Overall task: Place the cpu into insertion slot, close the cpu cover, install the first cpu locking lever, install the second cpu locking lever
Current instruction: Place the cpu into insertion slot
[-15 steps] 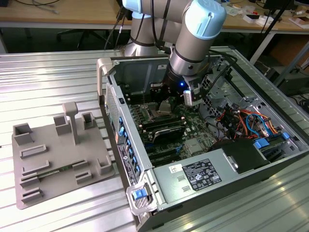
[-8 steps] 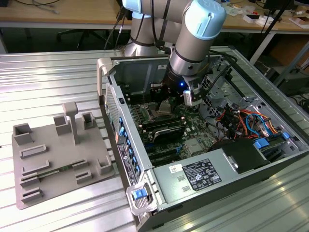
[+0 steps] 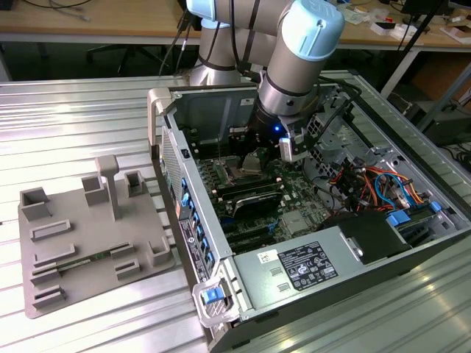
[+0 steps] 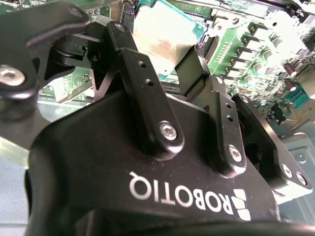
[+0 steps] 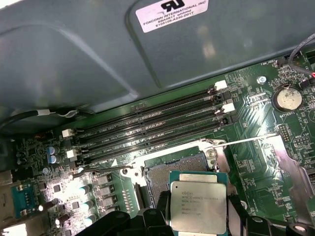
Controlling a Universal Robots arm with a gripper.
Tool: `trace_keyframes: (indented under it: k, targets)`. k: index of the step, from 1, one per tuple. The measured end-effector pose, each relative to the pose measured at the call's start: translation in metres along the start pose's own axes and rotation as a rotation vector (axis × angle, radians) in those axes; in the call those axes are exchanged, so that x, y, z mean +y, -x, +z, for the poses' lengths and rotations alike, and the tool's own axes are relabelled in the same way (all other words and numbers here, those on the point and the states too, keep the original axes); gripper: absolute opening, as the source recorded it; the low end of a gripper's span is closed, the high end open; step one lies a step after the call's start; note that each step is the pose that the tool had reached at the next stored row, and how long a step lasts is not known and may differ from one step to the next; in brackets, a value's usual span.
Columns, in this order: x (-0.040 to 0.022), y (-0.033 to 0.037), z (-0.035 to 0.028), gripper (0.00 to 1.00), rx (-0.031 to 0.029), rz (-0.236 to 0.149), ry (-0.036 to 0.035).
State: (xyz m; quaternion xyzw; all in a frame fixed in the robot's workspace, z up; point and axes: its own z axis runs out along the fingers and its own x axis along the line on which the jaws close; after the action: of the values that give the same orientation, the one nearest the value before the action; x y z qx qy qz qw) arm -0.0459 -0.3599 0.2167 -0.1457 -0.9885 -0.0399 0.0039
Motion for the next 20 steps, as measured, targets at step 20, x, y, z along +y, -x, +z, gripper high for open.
trace_keyframes:
  k: [20]
  targets:
    - [-0.0001,0.0,0.0015,0.55,-0.001,0.014,0.0003]
